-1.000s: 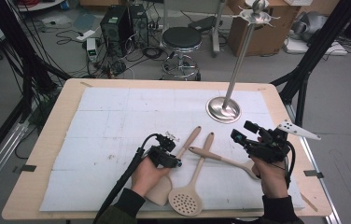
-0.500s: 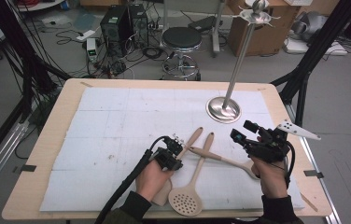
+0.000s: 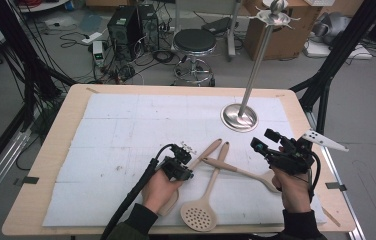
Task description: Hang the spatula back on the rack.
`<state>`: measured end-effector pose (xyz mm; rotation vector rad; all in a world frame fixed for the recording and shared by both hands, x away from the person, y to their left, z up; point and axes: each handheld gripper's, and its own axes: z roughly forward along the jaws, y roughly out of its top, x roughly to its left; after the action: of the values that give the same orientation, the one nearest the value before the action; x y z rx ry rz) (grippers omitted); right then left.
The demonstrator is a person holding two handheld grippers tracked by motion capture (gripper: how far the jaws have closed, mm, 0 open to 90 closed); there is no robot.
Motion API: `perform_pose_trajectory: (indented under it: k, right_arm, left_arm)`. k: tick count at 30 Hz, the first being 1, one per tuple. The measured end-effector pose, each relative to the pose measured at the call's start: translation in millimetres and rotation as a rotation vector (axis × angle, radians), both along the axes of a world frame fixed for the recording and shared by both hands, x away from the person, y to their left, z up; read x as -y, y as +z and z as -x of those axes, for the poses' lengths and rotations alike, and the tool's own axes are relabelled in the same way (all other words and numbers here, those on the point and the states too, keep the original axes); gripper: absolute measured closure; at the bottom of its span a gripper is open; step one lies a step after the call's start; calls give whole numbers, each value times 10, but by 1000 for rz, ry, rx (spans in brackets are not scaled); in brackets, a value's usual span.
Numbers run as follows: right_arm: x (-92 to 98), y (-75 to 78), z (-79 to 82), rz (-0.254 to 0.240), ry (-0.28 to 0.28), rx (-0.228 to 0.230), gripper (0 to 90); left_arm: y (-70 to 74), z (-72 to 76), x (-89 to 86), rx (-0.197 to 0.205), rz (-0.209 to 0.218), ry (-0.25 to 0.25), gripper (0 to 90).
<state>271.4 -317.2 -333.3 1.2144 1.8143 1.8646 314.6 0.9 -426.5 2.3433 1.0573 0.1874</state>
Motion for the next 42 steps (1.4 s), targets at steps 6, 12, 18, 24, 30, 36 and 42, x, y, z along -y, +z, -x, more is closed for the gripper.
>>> perform_pose_trajectory:
  k: [6,12,18,24,30,36,42]
  right_arm:
    - [15,12,12,-8,-5,2,160]
    - [28,7,11,-19,-3,-5,160]
    - [50,-25,8,-29,-5,-14,160]
    - [45,-20,8,-31,14,-23,160]
    - [25,-33,-1,-30,40,-38,159]
    - [21,-32,1,-31,46,-41,159]
    - [32,-56,-9,-3,40,-46,160]
  left_arm:
    - [101,-61,-223,6,104,31,785]
    - [252,-124,-411,4,281,19,784]
    - [442,-126,-499,82,448,12,784]
    - [682,-129,-520,215,526,-49,784]
    - [864,-186,-473,227,591,-63,783]
    - [990,-208,-399,270,630,-96,782]
    - [1125,-279,-337,283,699,-110,782]
